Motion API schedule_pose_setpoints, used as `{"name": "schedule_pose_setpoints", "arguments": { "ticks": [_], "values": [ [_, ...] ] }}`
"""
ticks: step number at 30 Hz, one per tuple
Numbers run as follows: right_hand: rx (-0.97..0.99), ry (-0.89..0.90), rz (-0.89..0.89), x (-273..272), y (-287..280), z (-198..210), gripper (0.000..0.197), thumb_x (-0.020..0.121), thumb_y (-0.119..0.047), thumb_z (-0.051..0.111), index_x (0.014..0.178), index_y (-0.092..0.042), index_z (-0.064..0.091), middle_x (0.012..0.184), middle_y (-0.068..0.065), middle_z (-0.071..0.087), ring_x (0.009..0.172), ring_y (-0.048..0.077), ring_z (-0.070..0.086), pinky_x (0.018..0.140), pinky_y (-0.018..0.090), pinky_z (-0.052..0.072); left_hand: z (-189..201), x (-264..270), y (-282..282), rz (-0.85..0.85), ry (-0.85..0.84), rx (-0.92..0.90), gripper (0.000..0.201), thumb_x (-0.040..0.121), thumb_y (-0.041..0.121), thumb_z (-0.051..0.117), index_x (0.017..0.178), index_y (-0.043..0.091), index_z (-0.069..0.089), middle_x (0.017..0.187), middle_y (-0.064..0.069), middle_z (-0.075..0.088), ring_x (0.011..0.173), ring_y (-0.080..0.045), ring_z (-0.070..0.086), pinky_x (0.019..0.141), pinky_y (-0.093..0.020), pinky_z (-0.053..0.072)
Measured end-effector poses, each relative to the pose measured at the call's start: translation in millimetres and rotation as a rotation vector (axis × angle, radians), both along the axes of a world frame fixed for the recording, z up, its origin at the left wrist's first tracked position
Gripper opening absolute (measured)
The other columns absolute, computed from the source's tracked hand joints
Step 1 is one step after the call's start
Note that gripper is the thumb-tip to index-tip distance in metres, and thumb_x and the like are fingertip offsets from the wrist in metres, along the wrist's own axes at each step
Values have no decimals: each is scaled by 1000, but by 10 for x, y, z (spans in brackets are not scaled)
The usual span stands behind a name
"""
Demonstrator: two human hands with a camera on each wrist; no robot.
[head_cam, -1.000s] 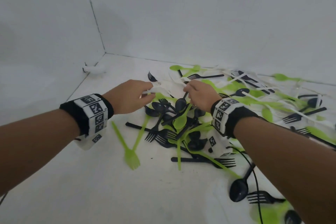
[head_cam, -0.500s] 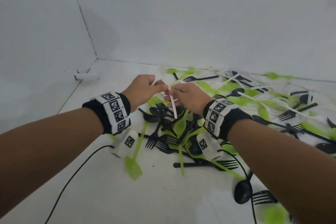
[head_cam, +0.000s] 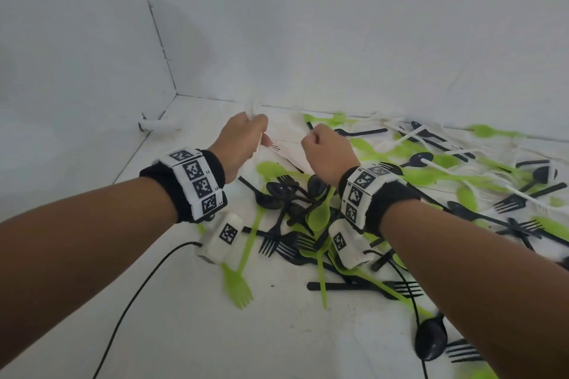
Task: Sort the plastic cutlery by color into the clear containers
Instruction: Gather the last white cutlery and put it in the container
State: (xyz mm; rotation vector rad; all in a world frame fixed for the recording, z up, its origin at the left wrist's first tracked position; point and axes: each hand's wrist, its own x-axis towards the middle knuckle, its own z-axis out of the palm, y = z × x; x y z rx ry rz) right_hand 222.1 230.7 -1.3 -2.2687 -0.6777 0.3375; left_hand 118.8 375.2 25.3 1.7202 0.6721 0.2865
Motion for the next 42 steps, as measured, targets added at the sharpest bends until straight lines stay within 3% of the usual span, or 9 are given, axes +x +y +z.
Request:
{"name": "schedule_pose_setpoints", "arguments": {
  "ticks": [5, 12, 18, 23, 25, 28, 31, 35, 42],
  "values": [
    [-492, -217, 212, 163, 77, -194, 19, 101, -34, 48, 106, -18, 56, 110, 4, 61, 93, 22, 52, 76, 31, 40, -162, -103, 187, -114, 62, 149, 14, 100, 25, 44, 89, 17, 40, 78, -4, 38, 70, -19, 32, 60, -30, 27],
    [-541, -250, 235, 247, 162, -266, 18, 100, -31, 51, 100, -18, 63, 104, 5, 65, 91, 25, 59, 72, 31, 44, -319, -293, 296, -363, 182, 541, 24, 110, 39, 35, 88, 29, 41, 89, -12, 64, 74, -22, 55, 75, -42, 48],
    [-253, -207, 9, 292, 84, -76, 38, 107, -32, 36, 106, -4, 62, 111, 18, 61, 89, 31, 55, 75, 35, 41, -367, -219, 277, -351, 146, 587, 31, 106, 36, 43, 95, 8, 46, 81, -11, 57, 70, -21, 50, 68, -38, 42],
    [78, 43, -265, 467, -221, -5, 27, 106, -27, 36, 105, -5, 52, 96, 10, 72, 86, 30, 60, 80, 45, 51, -336, 88, 66, -539, 156, 845, 23, 103, 35, 45, 98, 14, 53, 78, -3, 61, 67, -24, 58, 61, -38, 43],
    [141, 168, -311, 514, -384, -20, 25, 106, -24, 34, 108, -6, 51, 82, 6, 75, 72, 25, 65, 67, 40, 53, -326, 315, -43, -595, 157, 960, 23, 104, 36, 44, 98, 15, 51, 77, 0, 58, 67, -22, 56, 61, -36, 43],
    [178, 258, -358, 592, -576, -46, 22, 108, -22, 33, 109, -7, 48, 85, 11, 72, 61, 22, 62, 54, 30, 42, -365, 676, -142, -598, 195, 989, 36, 104, 37, 45, 131, 14, 47, 76, 5, 56, 66, -15, 54, 68, -38, 49],
    [151, 247, -458, 769, -723, -185, 20, 105, -20, 39, 113, -5, 50, 103, 12, 53, 87, 20, 46, 74, 40, 44, -404, 990, -257, -629, 269, 967, 50, 105, 39, 46, 146, 11, 38, 95, -5, 64, 82, -25, 60, 78, -39, 51],
    [117, 234, -422, 809, -886, -152, 35, 102, -42, 41, 111, -10, 53, 96, 7, 58, 88, 29, 57, 82, 45, 51, -482, 1284, -397, -685, 390, 989, 54, 103, 42, 49, 148, 15, 38, 127, -14, 63, 110, -34, 62, 92, -44, 52],
    [-139, 68, -119, 866, -1010, -230, 27, 99, -37, 54, 82, -17, 48, 77, -1, 54, 72, 20, 53, 56, 32, 32, -556, 1293, -416, -540, 439, 922, 25, 104, 31, 46, 113, 8, 41, 87, -9, 57, 73, -25, 53, 59, -35, 35]
  ]
}}
